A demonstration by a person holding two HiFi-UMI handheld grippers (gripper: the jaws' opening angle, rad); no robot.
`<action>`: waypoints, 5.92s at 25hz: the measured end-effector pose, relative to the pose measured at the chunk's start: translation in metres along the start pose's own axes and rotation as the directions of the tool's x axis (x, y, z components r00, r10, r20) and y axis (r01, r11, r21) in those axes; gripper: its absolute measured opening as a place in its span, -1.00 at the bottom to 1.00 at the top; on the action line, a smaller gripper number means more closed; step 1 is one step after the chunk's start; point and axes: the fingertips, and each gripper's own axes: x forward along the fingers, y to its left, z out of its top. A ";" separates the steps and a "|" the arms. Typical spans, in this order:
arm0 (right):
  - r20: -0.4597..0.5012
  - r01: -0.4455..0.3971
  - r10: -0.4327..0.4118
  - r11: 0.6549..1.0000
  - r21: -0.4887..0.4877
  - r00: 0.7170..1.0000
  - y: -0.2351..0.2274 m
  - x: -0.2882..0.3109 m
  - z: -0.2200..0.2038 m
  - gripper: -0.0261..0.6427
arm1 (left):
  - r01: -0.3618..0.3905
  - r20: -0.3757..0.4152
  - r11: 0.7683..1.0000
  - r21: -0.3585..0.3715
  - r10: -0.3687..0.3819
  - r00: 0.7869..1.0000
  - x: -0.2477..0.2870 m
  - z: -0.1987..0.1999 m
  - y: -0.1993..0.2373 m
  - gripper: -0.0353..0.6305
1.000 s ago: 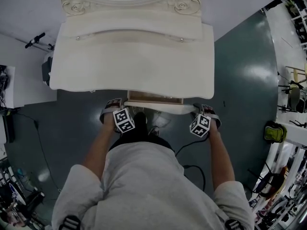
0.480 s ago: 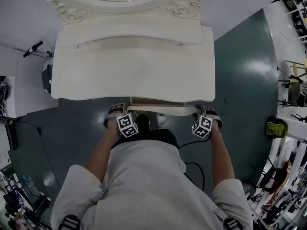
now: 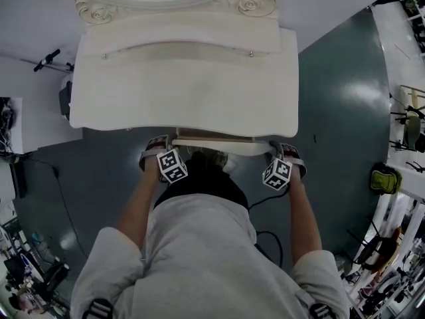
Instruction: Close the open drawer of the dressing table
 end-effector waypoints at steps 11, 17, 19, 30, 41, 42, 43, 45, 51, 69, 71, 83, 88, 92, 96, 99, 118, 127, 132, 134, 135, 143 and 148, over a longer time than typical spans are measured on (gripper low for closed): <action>0.078 0.070 -0.070 0.997 -0.006 0.995 -0.003 0.003 0.001 -0.36 | -0.092 -0.017 0.995 -0.037 0.091 0.996 0.004 0.000 0.004 -0.41; 0.087 0.112 -0.113 0.994 0.015 0.990 -0.002 0.004 0.003 -0.34 | -0.126 -0.031 0.991 -0.051 0.124 0.992 0.004 -0.003 0.005 -0.39; 0.085 0.127 -0.129 0.991 0.031 0.988 -0.004 0.002 0.001 -0.34 | -0.129 -0.026 0.990 -0.058 0.128 0.991 0.003 0.000 0.006 -0.38; 0.095 0.203 -0.215 0.972 0.120 0.972 -0.006 -0.003 -0.002 -0.33 | -0.217 -0.059 0.972 -0.095 0.212 0.975 -0.002 0.000 0.009 -0.34; 0.076 0.277 -0.306 0.923 0.266 0.949 -0.012 -0.007 -0.007 -0.33 | -0.368 -0.083 0.910 -0.191 0.359 0.930 -0.010 -0.001 0.014 -0.32; 0.080 0.273 -0.308 0.917 0.290 0.948 -0.013 -0.007 -0.007 -0.33 | -0.366 -0.083 0.909 -0.201 0.356 0.931 -0.011 -0.001 0.015 -0.32; 0.085 0.269 -0.308 0.912 0.309 0.948 -0.014 -0.007 -0.007 -0.33 | -0.362 -0.082 0.908 -0.212 0.353 0.932 -0.011 -0.001 0.016 -0.32; 0.092 0.265 -0.309 0.907 0.327 0.947 -0.015 -0.007 -0.008 -0.33 | -0.355 -0.078 0.905 -0.234 0.347 0.935 -0.010 -0.001 0.017 -0.32; 0.106 0.250 -0.302 0.905 0.345 0.947 -0.018 -0.005 -0.008 -0.34 | -0.352 -0.086 0.886 -0.303 0.342 0.936 -0.010 0.000 0.021 -0.32; 0.136 0.228 -0.307 0.883 0.409 0.942 -0.030 -0.001 -0.006 -0.38 | -0.299 -0.066 0.740 -0.603 0.327 0.943 -0.007 -0.006 0.033 -0.32; 0.140 0.222 -0.307 0.875 0.429 0.941 -0.031 0.001 -0.006 -0.39 | -0.287 -0.064 0.696 -0.658 0.328 0.942 -0.007 -0.007 0.034 -0.32; 0.155 0.205 -0.319 0.844 0.496 0.935 -0.040 0.003 -0.004 -0.44 | -0.285 -0.070 0.660 -0.695 0.333 0.940 -0.004 -0.006 0.043 -0.33; 0.166 0.184 -0.318 0.822 0.539 0.933 -0.046 0.005 -0.005 -0.47 | -0.279 -0.072 0.652 -0.705 0.327 0.942 -0.001 -0.004 0.049 -0.34; 0.178 0.157 -0.315 0.796 0.584 0.932 -0.050 0.006 -0.004 -0.49 | -0.280 -0.079 0.628 -0.726 0.328 0.941 -0.001 -0.002 0.054 -0.34; 0.184 0.124 -0.320 0.741 0.660 0.929 -0.054 0.008 -0.002 -0.53 | -0.279 -0.085 0.612 -0.740 0.326 0.941 0.001 -0.003 0.060 -0.34; 0.196 0.091 -0.325 0.690 0.718 0.925 -0.055 0.011 -0.002 -0.56 | -0.265 -0.086 0.568 -0.780 0.322 0.943 0.004 -0.004 0.061 -0.35; 0.254 -0.027 -0.337 0.554 0.832 0.906 -0.046 0.002 0.020 -0.88 | -0.234 -0.090 0.531 -0.814 0.283 0.955 -0.005 -0.020 0.058 -0.87; 0.270 0.002 -0.422 0.542 0.840 0.865 -0.037 -0.031 0.050 -0.88 | -0.114 0.089 0.614 -0.781 0.290 0.953 -0.016 0.033 0.039 -0.87; 0.323 0.014 -0.494 0.563 0.826 0.807 -0.026 -0.066 0.103 -0.88 | -0.016 0.248 0.616 -0.788 0.342 0.906 -0.058 0.057 0.037 -0.87; 0.351 0.021 -0.528 0.574 0.819 0.773 -0.022 -0.086 0.125 -0.88 | 0.007 0.301 0.616 -0.788 0.375 0.876 -0.080 0.060 0.039 -0.87; 0.360 0.021 -0.546 0.571 0.821 0.757 -0.018 -0.097 0.136 -0.88 | 0.014 0.322 0.619 -0.785 0.389 0.863 -0.091 0.059 0.038 -0.87; 0.382 0.075 -0.667 0.549 0.833 0.640 0.013 -0.190 0.204 -0.88 | 0.054 0.466 0.658 -0.751 0.471 0.749 -0.174 0.049 0.010 -0.87; 0.366 0.071 -0.730 0.492 0.868 0.577 0.037 -0.238 0.223 -0.88 | 0.127 0.562 0.666 -0.735 0.494 0.663 -0.214 0.055 0.001 -0.87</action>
